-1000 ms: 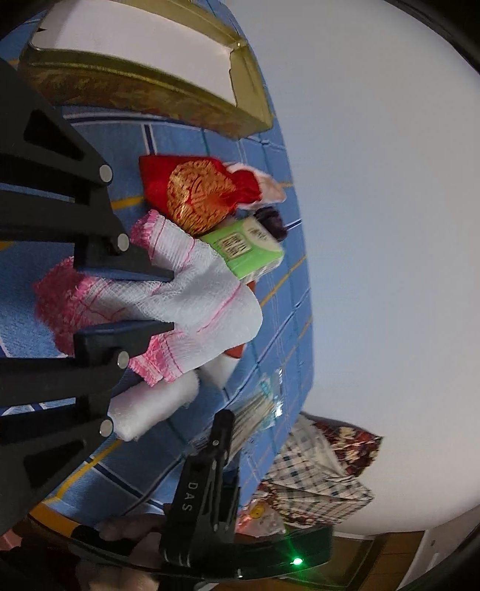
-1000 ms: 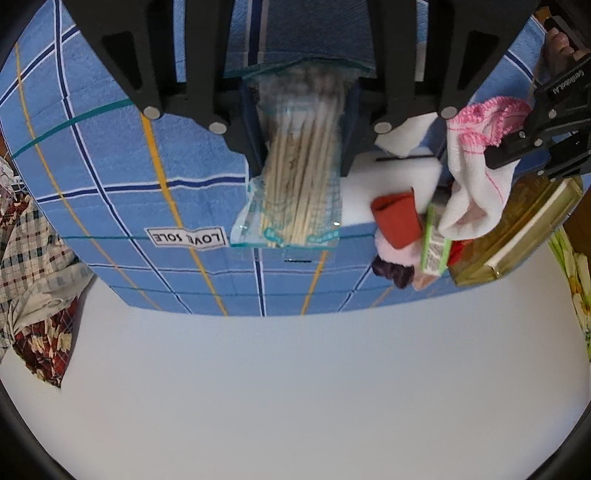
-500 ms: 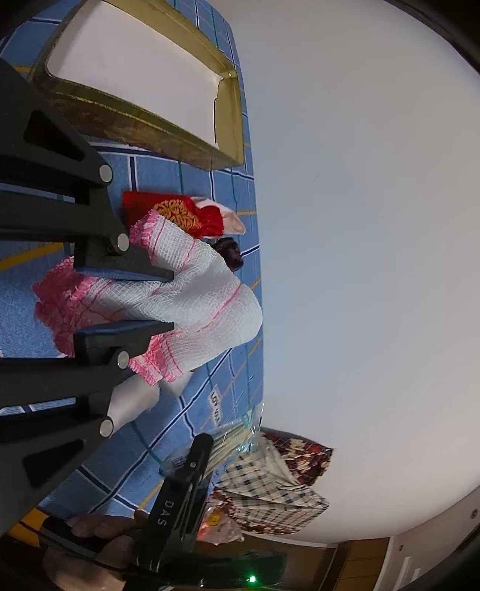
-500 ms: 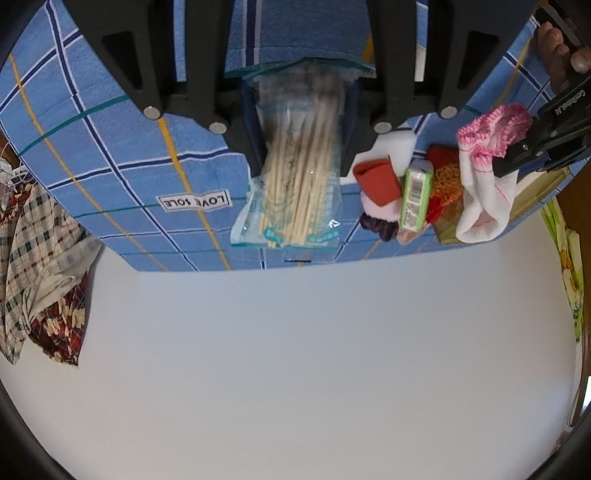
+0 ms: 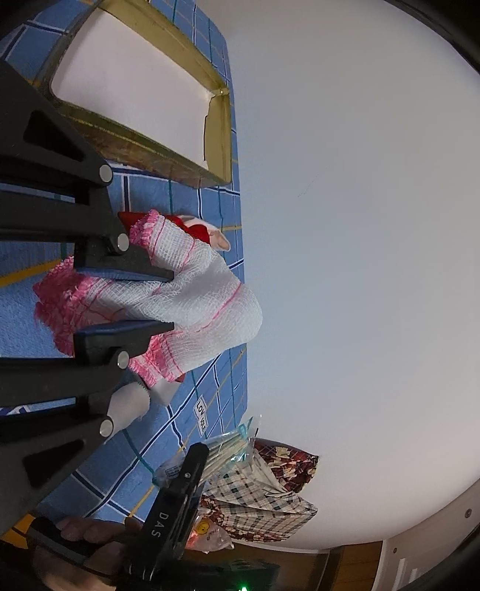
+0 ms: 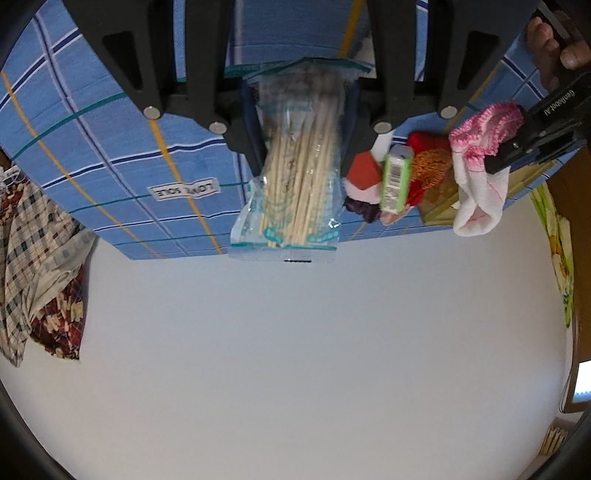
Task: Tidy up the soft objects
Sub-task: 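Lift the towel with the left gripper while the right gripper carries the swab bag toward the tin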
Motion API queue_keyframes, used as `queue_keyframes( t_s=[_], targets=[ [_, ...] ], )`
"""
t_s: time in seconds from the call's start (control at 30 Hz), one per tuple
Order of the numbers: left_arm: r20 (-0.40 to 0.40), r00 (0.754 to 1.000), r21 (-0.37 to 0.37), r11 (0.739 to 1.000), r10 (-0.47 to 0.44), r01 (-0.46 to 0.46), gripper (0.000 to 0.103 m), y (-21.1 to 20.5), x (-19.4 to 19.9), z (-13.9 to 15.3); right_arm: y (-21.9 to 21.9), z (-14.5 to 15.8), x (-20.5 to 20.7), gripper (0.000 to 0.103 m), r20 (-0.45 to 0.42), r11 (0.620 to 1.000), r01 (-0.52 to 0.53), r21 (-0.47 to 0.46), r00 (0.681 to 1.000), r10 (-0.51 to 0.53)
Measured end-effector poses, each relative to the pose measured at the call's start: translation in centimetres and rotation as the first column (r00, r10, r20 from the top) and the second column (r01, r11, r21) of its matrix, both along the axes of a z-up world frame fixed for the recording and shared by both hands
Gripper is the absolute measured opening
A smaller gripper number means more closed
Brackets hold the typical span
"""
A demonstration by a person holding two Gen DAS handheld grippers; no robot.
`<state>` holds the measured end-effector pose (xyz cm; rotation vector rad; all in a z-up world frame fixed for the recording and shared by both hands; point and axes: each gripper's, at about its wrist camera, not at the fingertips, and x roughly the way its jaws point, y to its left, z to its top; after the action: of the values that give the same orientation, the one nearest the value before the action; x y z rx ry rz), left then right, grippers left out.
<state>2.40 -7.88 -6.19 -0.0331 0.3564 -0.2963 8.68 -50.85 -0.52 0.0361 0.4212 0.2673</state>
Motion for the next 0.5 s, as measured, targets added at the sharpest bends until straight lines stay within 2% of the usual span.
queue_keyframes(
  t_s=[0.5],
  targets=[
    [0.05,0.998,-0.003,0.999,0.04,-0.04,0.021,1.4,-1.3,0.1,3.9,-0.3,-1.1,0.038,0.032,0.997,-0.072,-0.012,0.997,0.072]
  ],
)
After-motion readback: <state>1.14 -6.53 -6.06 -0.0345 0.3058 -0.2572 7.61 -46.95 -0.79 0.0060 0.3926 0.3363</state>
